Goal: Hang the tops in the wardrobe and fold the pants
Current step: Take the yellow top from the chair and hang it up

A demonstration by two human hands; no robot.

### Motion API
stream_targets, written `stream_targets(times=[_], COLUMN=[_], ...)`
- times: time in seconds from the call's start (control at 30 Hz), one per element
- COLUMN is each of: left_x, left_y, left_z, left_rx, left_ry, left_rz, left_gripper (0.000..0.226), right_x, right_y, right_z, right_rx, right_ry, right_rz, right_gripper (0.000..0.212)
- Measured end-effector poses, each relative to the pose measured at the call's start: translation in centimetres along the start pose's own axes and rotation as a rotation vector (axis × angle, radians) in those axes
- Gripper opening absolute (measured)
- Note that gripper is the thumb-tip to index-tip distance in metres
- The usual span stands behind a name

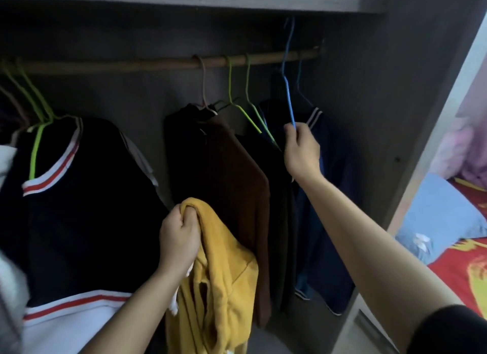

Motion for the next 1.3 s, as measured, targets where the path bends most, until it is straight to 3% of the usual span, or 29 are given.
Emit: stream_targets(times=[0.17, 0.27, 0.37, 0.53, 0.73, 0.8, 0.9, 0.97, 1.0, 1.07, 1.17, 1.23, 1.3], left_x=[-0.2, -0.2, 0.1, 1.4, 0.9, -0.1, -1.1, -1.1, -0.9, -0.3, 0.6, 1.0, 1.3], left_y=[-1.3, -2.7, -4.1, -7.0, -10.9, -11.9, -12.7, -12.9, -12.9, -13.1, -13.7, -14.2, -14.5], left_z=[-0.4, -0.9, -1.4, -2.7, -6.7, -8.5, -10.7, -11.6, -12.0, -12.5, -13.9, -14.8, -15.5], left_rx=[-0.010, 0.047, 0.129, 0.307, 0.506, 0.613, 0.721, 0.764, 0.790, 0.858, 0.999, 0.977, 0.898], left_ry=[0.003, -0.020, -0.035, -0.050, -0.077, -0.112, -0.200, -0.247, -0.276, -0.340, -0.423, -0.510, -0.487], left_rz=[0.027, 0.016, -0.021, -0.061, -0.164, -0.213, -0.228, -0.183, -0.129, 0.041, 0.334, 0.489, 0.528], left_gripper=[0.030, 0.031, 0.034, 0.037, 0.039, 0.036, 0.032, 0.033, 0.034, 0.038, 0.034, 0.017, 0.009], right_x=[-6.0, -9.2, -11.1, -13.3, -17.0, -17.8, -18.3, -18.8, -19.0, -19.2, -17.5, -15.8, -15.8], right_y=[2.2, 3.1, 3.5, 6.3, 7.9, 8.0, 8.5, 10.0, 11.3, 14.1, 17.0, 18.1, 19.2], right_z=[-5.1, -6.7, -7.8, -12.2, -20.2, -22.3, -24.5, -25.0, -25.1, -24.8, -24.5, -24.8, -25.2], right_rx=[-0.040, 0.059, 0.140, -0.028, 0.123, 0.158, 0.183, 0.079, -0.007, -0.156, -0.191, -0.173, -0.176], right_ry=[0.067, -0.013, -0.168, -0.249, -0.361, -0.433, -0.466, -0.432, -0.437, -0.455, -0.401, -0.340, -0.331], right_rz=[0.032, 0.047, 0.108, 0.040, -0.299, -0.312, -0.271, -0.355, -0.404, -0.401, -0.263, -0.260, -0.280], right_gripper=[0.017, 0.009, 0.020, 0.028, 0.061, 0.069, 0.056, 0.019, 0.015, 0.020, 0.012, 0.014, 0.014])
Point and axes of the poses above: each hand's wrist, its own z-axis towards the middle knuckle, its own y-axis out of the back of the hand, x = y × z, the point moved 5 cm from there along z, towards the middle knuckle, and after that the axes turned 11 degrees about -y, right-handed, at the moved point
